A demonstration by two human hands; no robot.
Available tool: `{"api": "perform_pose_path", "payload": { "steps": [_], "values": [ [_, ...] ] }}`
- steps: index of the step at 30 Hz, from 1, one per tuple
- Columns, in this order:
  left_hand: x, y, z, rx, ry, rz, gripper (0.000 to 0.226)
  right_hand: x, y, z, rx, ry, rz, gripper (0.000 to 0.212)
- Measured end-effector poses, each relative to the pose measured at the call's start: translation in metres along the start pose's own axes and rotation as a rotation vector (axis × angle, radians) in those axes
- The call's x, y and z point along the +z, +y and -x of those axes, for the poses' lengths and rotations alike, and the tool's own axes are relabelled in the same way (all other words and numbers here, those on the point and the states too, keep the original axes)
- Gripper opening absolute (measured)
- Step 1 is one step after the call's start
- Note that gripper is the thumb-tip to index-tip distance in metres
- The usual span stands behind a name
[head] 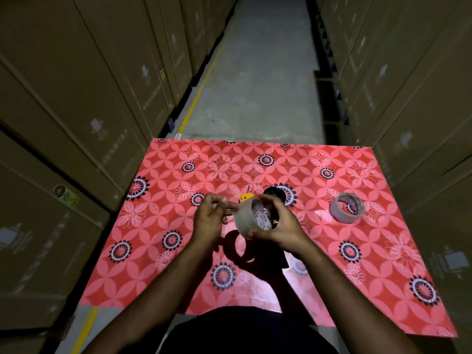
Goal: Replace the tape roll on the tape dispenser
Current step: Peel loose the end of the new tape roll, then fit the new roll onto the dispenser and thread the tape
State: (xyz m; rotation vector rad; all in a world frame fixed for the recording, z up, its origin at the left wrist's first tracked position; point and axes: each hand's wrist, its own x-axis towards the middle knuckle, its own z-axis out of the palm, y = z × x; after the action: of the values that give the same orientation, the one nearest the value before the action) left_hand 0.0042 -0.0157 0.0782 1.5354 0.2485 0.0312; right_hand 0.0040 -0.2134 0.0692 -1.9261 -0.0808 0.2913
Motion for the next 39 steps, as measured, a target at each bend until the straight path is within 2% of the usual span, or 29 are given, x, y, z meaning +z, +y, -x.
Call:
{"api": "perform_pose_path", "payload": {
  "steps": [4,7,10,17,20,24,28,30,33,34,37,39],
  "values": [
    [0.001,0.000,-0.002,-0.043,-0.060,0.107,0.016,-0.006,-0.004,0.000,-0.025,-0.022,-0.063,0.089],
    [0.000,-0.003,-0.001,-0.128,-0.094,0.229,0.018,-0.019,-0.003,-0.001,-0.077,-0.111,-0.110,0.089],
    [0.001,-0.008,0.000,-0.126,-0.147,0.250,0.018,-0.027,-0.001,0.000,-0.057,-0.182,-0.154,0.087],
    [0.014,-0.011,0.000,-0.091,-0.237,0.206,0.018,-0.017,0.014,0.001,0.118,-0.063,-0.201,0.107],
    [0.019,-0.010,-0.001,-0.123,-0.247,0.156,0.018,-0.017,0.022,0.001,0.091,0.002,-0.210,0.107],
    [0.023,-0.012,0.003,-0.208,-0.276,0.185,0.020,-0.034,0.032,-0.003,0.018,-0.037,-0.270,0.105],
    [0.027,-0.012,-0.001,-0.260,-0.283,0.164,0.025,-0.040,0.044,-0.008,0.046,-0.016,-0.293,0.109],
    [0.031,-0.013,-0.006,-0.263,-0.281,0.151,0.018,-0.040,0.050,-0.011,0.076,0.005,-0.277,0.095],
    [0.034,-0.022,-0.013,-0.271,-0.282,0.144,0.015,-0.041,0.057,-0.019,0.067,0.085,-0.277,0.048],
    [0.033,-0.024,-0.015,-0.288,-0.263,0.154,0.017,-0.044,0.059,-0.022,0.047,0.112,-0.265,0.040],
    [0.025,-0.036,-0.017,-0.350,-0.154,0.120,0.025,-0.059,0.054,-0.034,-0.027,0.142,-0.161,0.036],
    [0.021,-0.043,-0.019,-0.349,-0.077,0.038,0.017,-0.071,0.053,-0.045,-0.085,0.136,-0.050,0.035]
  ]
}}
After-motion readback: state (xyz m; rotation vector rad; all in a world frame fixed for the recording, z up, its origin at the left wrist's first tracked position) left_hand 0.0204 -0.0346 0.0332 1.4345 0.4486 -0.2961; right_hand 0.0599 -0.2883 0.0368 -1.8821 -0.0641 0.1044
